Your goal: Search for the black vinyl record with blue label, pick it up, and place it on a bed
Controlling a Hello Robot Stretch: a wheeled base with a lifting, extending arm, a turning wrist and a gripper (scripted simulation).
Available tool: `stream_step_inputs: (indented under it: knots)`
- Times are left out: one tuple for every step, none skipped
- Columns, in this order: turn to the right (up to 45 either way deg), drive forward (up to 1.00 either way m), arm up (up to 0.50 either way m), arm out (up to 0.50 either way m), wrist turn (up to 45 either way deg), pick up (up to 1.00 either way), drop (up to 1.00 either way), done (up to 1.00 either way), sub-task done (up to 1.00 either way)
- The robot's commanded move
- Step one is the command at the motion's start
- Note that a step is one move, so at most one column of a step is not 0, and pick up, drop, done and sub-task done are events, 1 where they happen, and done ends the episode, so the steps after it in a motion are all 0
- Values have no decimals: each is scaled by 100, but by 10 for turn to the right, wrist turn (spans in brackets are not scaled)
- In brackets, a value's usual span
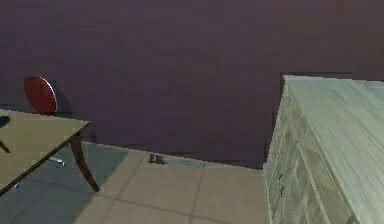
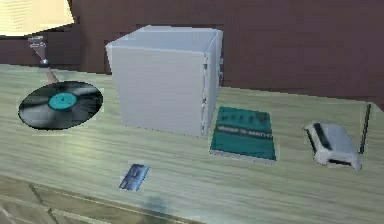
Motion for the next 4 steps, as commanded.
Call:
stream_step_inputs:
  knots:
    - [0,25,0,0,0,0,0,0,0]
    - [0,0,50,0,0,0,0,0,0]
    - [0,0,38,0,0,0,0,0,0]
    - [0,0,0,40,0,0,0,0,0]
